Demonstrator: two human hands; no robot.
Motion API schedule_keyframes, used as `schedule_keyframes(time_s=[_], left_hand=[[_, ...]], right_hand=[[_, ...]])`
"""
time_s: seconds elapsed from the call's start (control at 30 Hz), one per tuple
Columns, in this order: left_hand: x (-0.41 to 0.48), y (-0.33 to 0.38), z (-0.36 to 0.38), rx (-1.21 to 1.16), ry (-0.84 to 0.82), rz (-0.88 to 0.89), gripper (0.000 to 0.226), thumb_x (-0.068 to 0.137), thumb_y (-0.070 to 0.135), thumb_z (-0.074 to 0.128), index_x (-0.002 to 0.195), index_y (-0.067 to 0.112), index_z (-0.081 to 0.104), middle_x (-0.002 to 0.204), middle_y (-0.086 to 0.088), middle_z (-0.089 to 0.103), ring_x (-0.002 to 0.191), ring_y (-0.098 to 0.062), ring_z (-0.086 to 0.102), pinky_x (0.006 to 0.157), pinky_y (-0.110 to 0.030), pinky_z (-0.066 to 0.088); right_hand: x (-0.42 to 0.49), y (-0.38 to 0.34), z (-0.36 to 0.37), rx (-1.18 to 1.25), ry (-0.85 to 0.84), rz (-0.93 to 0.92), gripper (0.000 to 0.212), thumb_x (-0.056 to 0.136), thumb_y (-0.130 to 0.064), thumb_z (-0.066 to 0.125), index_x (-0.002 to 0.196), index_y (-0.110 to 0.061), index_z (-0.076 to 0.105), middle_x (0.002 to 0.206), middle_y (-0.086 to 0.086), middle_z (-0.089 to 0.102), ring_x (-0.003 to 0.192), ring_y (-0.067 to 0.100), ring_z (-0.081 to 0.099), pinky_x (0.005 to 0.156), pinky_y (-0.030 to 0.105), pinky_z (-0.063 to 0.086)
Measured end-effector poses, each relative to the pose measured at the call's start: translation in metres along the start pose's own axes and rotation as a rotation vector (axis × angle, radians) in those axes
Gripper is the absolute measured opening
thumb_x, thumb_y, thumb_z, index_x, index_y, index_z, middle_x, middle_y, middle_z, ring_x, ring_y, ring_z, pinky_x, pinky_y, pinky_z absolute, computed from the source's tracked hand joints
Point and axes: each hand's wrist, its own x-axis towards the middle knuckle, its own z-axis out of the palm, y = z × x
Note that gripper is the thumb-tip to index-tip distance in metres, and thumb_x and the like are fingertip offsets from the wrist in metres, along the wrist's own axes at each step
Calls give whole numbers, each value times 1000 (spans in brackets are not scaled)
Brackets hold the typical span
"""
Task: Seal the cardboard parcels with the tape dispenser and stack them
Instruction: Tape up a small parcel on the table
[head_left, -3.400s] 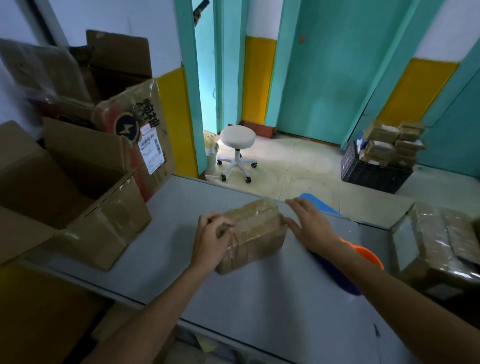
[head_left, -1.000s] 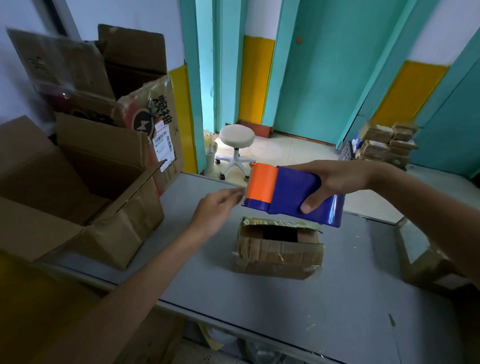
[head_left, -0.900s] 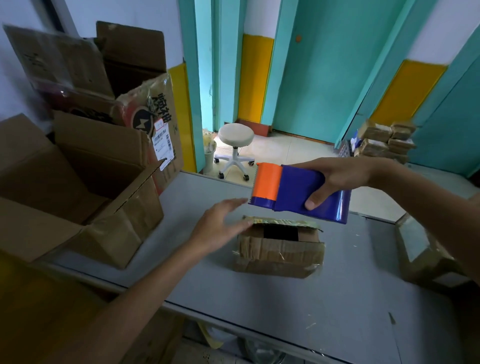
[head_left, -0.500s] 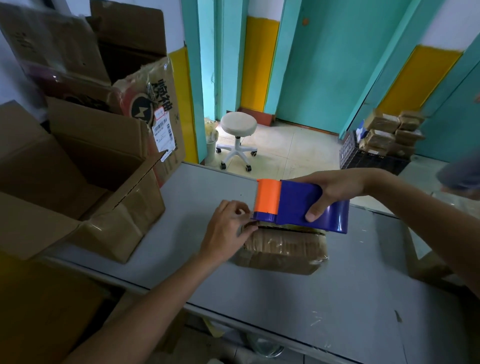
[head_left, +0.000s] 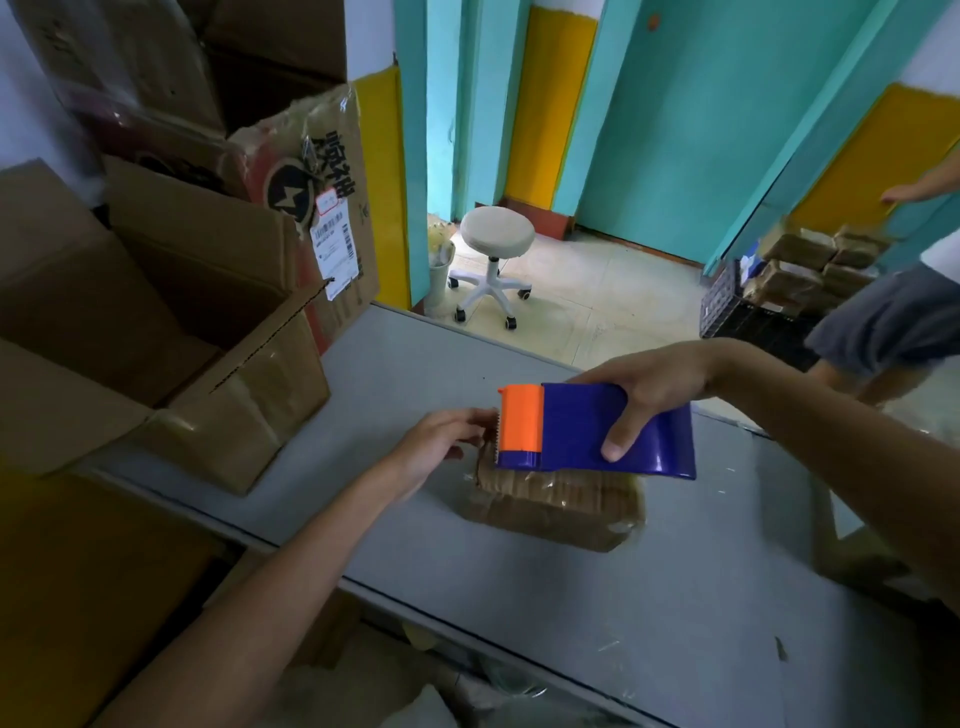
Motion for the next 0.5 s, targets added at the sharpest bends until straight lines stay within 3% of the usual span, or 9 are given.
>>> schedule_keyframes(time_s=[0.13, 0.3, 0.5], left_hand=[[-5, 4, 3, 26, -38, 3, 20, 96, 18, 42, 93, 26, 60, 92, 9, 62, 91, -7, 53, 80, -29, 35], [-7, 10, 5, 35, -55, 1, 21, 99, 21, 38, 95, 29, 58, 99, 11, 61, 97, -5, 53, 80, -26, 35], [-8, 16, -3, 49, -96, -25, 26, 100, 26, 34, 92, 29, 59, 97, 12, 60, 94, -5, 53, 87, -29, 35]], right_hand=[[7, 2, 5, 9, -44, -3, 64, 63, -30, 74, 122, -31, 48, 115, -6, 63, 104, 22, 63, 81, 33, 57], [3, 10, -4, 102, -37, -25, 56, 65, -31, 73, 117, -30, 51, 109, -6, 66, 98, 19, 66, 71, 27, 55], [3, 9, -5, 118, -48, -34, 70, 58, -39, 77, 121, -26, 51, 109, -4, 67, 100, 20, 66, 74, 29, 55]])
